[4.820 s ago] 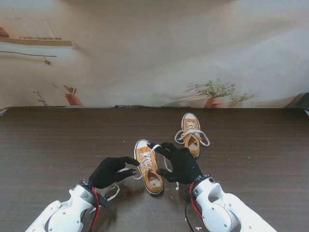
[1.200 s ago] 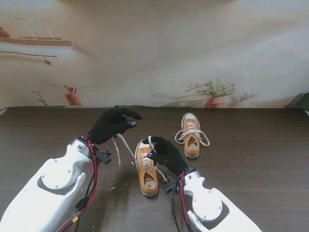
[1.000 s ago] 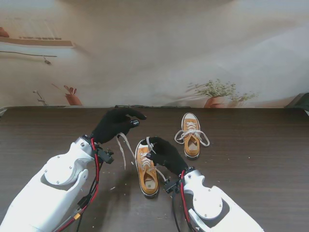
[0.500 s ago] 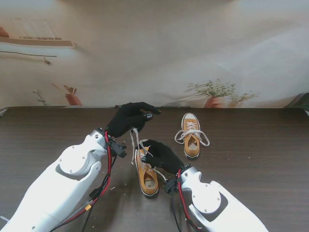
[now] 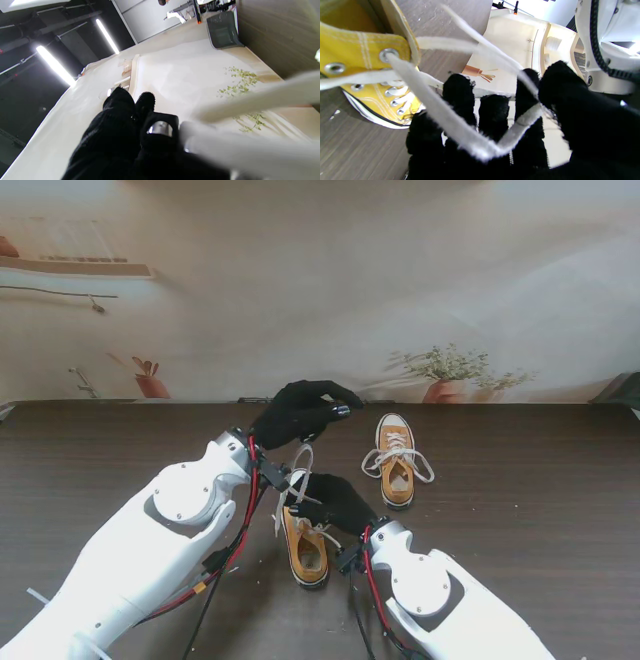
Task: Tie the shoelaces into a bow on the shoes
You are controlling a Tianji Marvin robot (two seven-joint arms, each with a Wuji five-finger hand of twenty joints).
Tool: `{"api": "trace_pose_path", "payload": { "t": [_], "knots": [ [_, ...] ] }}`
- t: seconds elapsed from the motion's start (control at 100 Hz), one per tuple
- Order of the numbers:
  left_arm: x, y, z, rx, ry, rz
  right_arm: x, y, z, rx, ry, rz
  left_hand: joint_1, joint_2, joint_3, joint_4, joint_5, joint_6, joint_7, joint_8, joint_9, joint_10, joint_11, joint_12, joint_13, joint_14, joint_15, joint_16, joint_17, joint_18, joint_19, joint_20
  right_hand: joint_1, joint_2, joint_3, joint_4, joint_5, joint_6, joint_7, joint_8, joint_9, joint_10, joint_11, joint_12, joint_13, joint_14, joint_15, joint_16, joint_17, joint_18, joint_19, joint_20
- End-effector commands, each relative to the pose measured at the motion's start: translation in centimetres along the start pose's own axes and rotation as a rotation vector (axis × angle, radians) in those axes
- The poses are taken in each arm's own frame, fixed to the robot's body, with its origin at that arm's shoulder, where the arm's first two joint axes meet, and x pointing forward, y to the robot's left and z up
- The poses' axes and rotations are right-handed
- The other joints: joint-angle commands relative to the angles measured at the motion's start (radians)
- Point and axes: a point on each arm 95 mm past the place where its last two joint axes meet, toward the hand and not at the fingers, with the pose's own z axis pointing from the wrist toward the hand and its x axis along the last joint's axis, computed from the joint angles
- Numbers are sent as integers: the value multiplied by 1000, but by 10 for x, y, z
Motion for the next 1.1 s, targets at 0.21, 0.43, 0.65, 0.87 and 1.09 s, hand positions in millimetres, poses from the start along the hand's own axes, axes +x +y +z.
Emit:
{"api": "trace_pose_path", "payload": {
  "t": [0.21, 0.43, 0.65, 0.87, 1.09],
  "knots": [
    [-8, 6, 32, 44, -40, -9, -3, 5, -4, -22, 14, -15, 9, 19, -44, 21, 23, -31, 57, 11, 39, 65, 20, 32, 22, 48, 60, 47, 34, -195, 249, 31, 39, -17, 26, -30, 130, -67, 72, 185, 53, -30, 28, 18, 22, -17, -13, -15, 5, 6, -10, -18],
    [-14, 5, 28, 196, -44, 109, -3, 7, -5, -43, 4, -23, -139, 32, 47, 5, -72, -104, -27, 36, -272, 27, -403, -31, -237, 96, -553, 5, -280, 170, -200, -282, 43, -12, 30, -29, 133, -43, 67, 229, 61, -26, 30, 16, 30, -14, -16, -16, 9, 9, -11, -19],
    [-3, -9, -19, 222, -27, 191, -4, 6, -4, -82, -3, -29, -220, 83, 79, 16, -223, -120, -132, 45, -770, 24, -861, -286, -856, 24, -1111, -56, -1071, 41, -913, -264, 47, -33, 35, -28, 152, -34, 37, 201, 107, -20, -20, -21, 74, 4, -61, -41, 48, 40, -41, -41],
    [-8, -15, -78, 285, -14, 371, -2, 5, -6, -144, -3, -77, -248, 71, 111, 15, -187, -114, -157, 49, -794, 33, -927, -353, -879, 39, -1184, -56, -1070, 48, -1084, -175, 55, -52, 41, -27, 171, -24, 35, 152, 168, -17, -77, -69, 133, 15, -122, -64, 95, 70, -67, -77],
    [-27, -12, -125, 320, -78, 482, 4, 6, -11, -161, 20, -137, -247, 72, 110, 16, -164, -108, -156, 52, -744, 40, -914, -345, -829, 52, -1161, -44, -1034, 72, -1060, -157, 53, -48, 40, -27, 168, -23, 36, 148, 164, -22, -83, -74, 130, 16, -131, -65, 92, 73, -73, -84]
  ]
}}
